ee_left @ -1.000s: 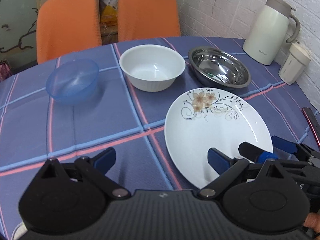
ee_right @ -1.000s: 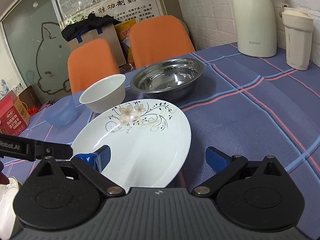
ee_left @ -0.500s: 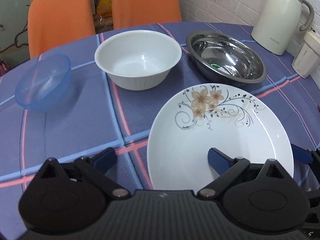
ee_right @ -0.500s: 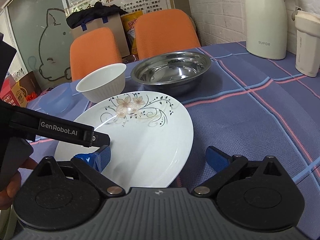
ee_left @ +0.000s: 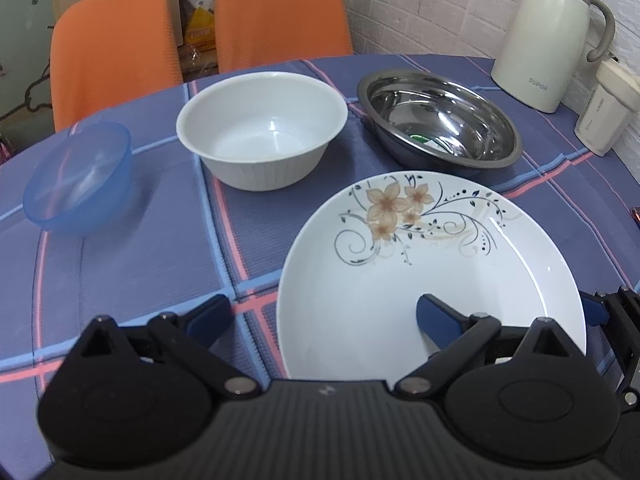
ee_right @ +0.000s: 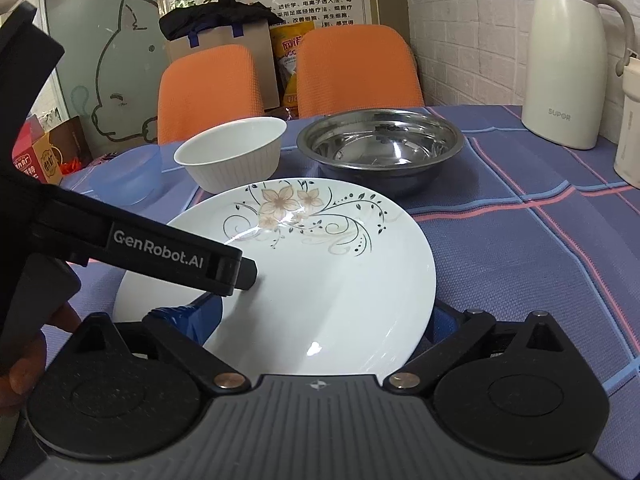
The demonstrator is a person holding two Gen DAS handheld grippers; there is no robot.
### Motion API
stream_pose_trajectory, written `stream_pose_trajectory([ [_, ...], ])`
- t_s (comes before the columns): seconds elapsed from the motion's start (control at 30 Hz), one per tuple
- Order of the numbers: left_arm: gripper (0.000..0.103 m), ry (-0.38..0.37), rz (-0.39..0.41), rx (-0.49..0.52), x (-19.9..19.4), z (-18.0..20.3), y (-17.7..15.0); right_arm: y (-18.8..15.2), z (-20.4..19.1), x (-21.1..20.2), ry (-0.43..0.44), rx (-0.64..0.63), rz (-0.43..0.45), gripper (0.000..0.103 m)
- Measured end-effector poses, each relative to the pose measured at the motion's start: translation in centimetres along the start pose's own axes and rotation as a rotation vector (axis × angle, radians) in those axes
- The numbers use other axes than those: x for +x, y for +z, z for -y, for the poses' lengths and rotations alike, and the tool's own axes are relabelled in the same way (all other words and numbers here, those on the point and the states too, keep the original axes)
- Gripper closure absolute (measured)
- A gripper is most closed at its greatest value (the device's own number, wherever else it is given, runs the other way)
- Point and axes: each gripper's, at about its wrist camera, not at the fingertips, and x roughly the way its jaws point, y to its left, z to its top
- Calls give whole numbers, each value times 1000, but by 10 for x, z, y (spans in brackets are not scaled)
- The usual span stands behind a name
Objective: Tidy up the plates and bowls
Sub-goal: 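Lift the floral plate with the left gripper toward the plate stack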
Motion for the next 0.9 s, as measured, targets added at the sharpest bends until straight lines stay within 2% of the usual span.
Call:
stream_pose_trajectory([
  [0.17, 5, -34, -3, 50, 0, 19, -1, 1, -7, 0, 6, -3, -10, 14],
  [0.23, 5, -27, -12, 33, 1, 20, 0, 0, -13, 2, -28, -26, -17, 14],
  [0.47, 6, -60, -30, 5, -3, 16, 1, 1, -12, 0, -32, 24, -14, 14],
  [0.73, 6, -77, 1, -10, -19, 12, 7, 6, -16, -16, -16, 41, 31, 13],
  [0.9, 6, -83, 30, -15, -44, 6, 6, 12, -26, -31, -7, 32, 53, 13],
])
